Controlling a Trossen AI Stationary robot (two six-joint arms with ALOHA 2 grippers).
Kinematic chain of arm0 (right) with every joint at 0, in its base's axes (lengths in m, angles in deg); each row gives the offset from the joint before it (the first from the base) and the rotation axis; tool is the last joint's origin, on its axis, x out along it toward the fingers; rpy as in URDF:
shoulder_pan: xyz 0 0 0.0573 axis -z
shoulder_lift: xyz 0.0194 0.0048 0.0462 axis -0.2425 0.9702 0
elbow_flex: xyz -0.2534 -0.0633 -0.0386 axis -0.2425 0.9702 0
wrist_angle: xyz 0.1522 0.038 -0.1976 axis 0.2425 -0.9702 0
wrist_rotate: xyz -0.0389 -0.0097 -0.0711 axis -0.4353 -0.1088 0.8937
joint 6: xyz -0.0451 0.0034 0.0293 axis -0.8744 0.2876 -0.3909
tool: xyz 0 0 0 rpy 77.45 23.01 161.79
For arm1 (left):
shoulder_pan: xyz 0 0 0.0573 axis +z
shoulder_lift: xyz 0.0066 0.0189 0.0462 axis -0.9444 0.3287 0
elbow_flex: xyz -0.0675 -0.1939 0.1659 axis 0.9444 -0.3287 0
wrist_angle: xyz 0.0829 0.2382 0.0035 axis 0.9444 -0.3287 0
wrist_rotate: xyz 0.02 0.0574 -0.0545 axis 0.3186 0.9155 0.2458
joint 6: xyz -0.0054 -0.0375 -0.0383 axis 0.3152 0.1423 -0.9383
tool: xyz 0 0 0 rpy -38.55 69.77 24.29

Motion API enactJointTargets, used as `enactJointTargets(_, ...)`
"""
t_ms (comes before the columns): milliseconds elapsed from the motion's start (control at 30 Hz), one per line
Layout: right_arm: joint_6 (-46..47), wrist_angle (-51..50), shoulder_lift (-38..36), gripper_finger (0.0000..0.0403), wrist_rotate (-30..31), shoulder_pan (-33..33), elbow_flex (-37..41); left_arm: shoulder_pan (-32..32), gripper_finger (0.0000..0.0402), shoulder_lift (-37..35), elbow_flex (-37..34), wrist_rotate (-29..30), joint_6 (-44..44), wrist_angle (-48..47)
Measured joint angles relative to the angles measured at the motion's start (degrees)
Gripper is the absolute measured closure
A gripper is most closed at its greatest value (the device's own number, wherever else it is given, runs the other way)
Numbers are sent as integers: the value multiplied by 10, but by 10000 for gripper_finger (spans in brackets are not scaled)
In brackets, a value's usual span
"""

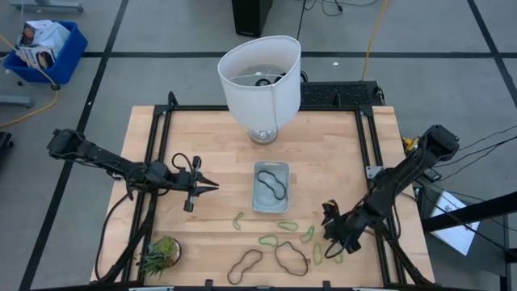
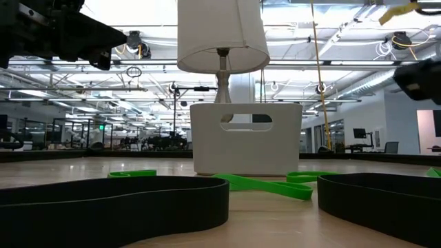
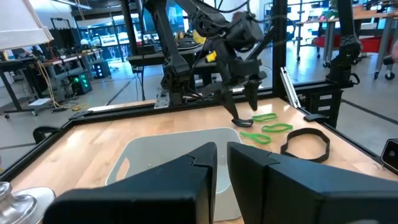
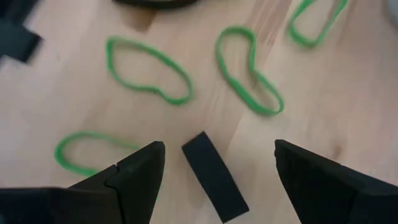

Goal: Pick and place rubber bands into bin
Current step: Put the black rubber band into the gray bin

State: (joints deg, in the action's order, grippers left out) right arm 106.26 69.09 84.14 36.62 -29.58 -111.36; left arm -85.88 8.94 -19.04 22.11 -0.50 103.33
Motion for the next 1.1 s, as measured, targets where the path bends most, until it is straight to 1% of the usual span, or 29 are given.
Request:
enactJointTargets(100,1,0,26,112,-13,0,0,0,355,0,0,0,0,0)
enactJointTargets(333,-1,4,79,112,-12,0,-1,0,355,0,0,0,0,0)
enactJointTargets(467,-1,5,90,114,-11,0,-2,0,355,0,0,0,-1,0)
enactJointTargets(567,-1,5,91,128,-12,0,-2,0,355,0,0,0,-2,0)
enactJointTargets(633,2,5,89,147,-11,0,-2,0,355,0,0,0,-2,0)
enactJointTargets(733,2,5,89,189,-10,0,-2,0,355,0,0,0,-2,0)
enactJointTargets(1067,6,6,87,374,-36,0,-1,0,355,0,0,0,-2,0)
enactJointTargets(1100,6,5,82,388,-41,0,0,0,355,0,0,0,-2,0)
